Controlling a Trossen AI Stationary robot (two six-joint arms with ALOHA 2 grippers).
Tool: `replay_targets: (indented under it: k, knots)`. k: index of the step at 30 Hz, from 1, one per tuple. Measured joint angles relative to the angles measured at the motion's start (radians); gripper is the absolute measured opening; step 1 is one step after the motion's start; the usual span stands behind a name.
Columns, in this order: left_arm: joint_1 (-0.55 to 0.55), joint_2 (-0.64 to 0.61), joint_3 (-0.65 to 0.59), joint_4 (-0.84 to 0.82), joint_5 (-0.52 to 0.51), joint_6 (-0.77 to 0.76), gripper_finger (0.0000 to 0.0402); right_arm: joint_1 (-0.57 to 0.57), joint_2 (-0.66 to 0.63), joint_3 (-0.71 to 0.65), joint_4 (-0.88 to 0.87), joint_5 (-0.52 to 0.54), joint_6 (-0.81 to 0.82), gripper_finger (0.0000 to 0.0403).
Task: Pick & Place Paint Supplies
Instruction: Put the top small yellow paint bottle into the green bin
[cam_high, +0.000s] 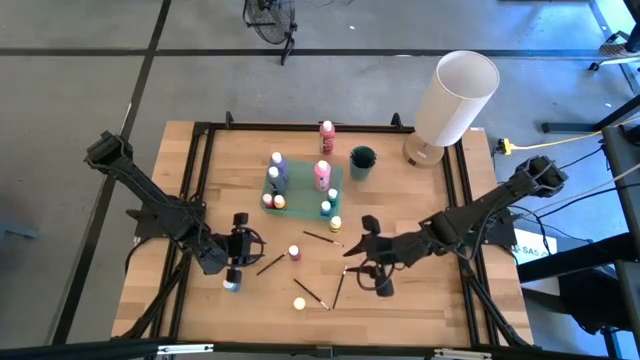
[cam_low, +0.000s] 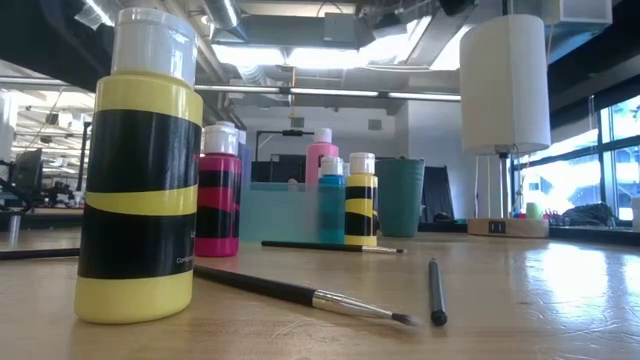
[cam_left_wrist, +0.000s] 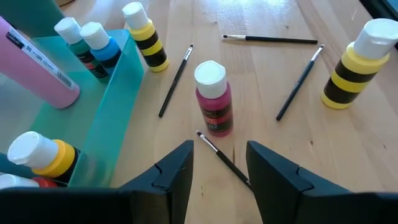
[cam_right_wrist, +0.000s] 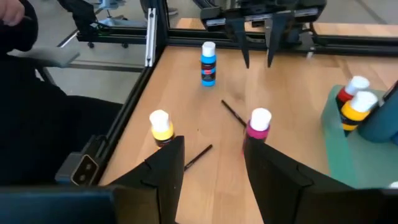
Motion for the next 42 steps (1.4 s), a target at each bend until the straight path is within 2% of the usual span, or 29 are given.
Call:
replay_targets:
  k: [7, 12, 22, 25, 30, 33, 37, 42]
  knots:
    - [0.0, 0.0, 0.0, 0.014, 0.0, 0.051, 0.0143, 0.001, 0.022, -0.002, -0.011, 0.004, 0.11, 0.0169]
    - [0.0, 0.0, 0.0, 0.014, 0.0, 0.064, 0.0143, 0.001, 0.082, -0.002, 0.027, 0.008, 0.141, 0.0169]
    - [0.0, 0.0, 0.0, 0.01, 0.031, 0.064, 0.0143, 0.001, 0.154, 0.006, 0.159, 0.011, -0.178, 0.0169]
    - [0.0, 0.0, 0.0, 0.013, 0.032, 0.064, 0.0143, 0.013, 0.154, 0.055, 0.121, 0.025, -0.205, 0.0163]
    - [0.0, 0.0, 0.0, 0.013, 0.034, 0.064, 0.0143, 0.051, 0.159, 0.189, -0.079, 0.083, -0.254, 0.0149]
    - [0.0, 0.0, 0.0, 0.013, 0.034, 0.064, 0.0143, 0.071, 0.166, 0.236, -0.139, 0.092, -0.253, 0.0143]
    - [0.0, 0.0, 0.0, 0.013, 0.037, 0.055, 0.0143, 0.083, 0.17, 0.244, -0.133, 0.089, -0.195, 0.014]
    - [0.0, 0.0, 0.0, 0.013, 0.044, 0.014, 0.0143, 0.071, 0.171, 0.243, -0.269, 0.089, 0.052, 0.014]
